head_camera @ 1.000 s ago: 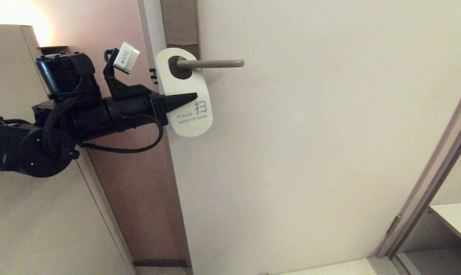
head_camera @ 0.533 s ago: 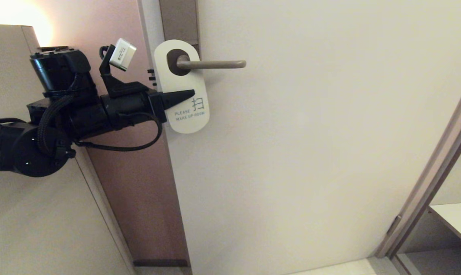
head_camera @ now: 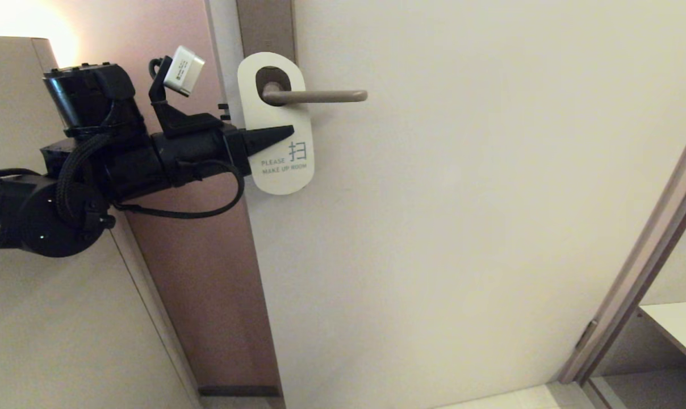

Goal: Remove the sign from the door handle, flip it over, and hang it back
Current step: Take down the sign

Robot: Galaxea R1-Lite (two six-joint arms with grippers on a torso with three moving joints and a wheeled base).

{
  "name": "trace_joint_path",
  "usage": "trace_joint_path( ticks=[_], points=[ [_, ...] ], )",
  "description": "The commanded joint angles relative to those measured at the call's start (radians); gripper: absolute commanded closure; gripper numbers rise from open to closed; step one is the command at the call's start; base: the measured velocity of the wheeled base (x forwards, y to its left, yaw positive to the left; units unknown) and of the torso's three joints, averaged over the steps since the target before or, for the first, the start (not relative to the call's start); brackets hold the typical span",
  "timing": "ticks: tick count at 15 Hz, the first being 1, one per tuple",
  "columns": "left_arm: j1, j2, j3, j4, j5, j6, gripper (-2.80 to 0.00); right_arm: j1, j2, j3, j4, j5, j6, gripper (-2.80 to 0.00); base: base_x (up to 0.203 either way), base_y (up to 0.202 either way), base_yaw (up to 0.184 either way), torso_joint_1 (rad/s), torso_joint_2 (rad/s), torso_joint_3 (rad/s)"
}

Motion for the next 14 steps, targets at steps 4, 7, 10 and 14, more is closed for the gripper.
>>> trace_joint_path(
  ticks=[4, 7, 10, 14],
  points=[
    [-0.018, -0.020, 0.001, 0.029, -0.002, 0.005, 0.00, 0.001, 0.002, 0.000, 0.000, 0.001, -0.001, 0.00, 0.000, 0.000, 0.000, 0.000, 0.00, 0.000],
    [-0.019, -0.032, 0.002, 0.043, 0.000, 0.022, 0.00, -0.001, 0.000, 0.000, 0.000, 0.001, -0.001, 0.00, 0.000, 0.000, 0.000, 0.000, 0.00, 0.000],
    [-0.021, -0.043, 0.002, 0.051, 0.002, 0.025, 0.00, 0.000, 0.000, 0.000, 0.000, 0.001, -0.001, 0.00, 0.000, 0.000, 0.000, 0.000, 0.00, 0.000],
    [-0.021, -0.058, 0.008, 0.106, 0.015, 0.093, 0.00, 0.001, 0.000, 0.000, 0.000, 0.001, -0.001, 0.00, 0.000, 0.000, 0.000, 0.000, 0.00, 0.000]
  ],
)
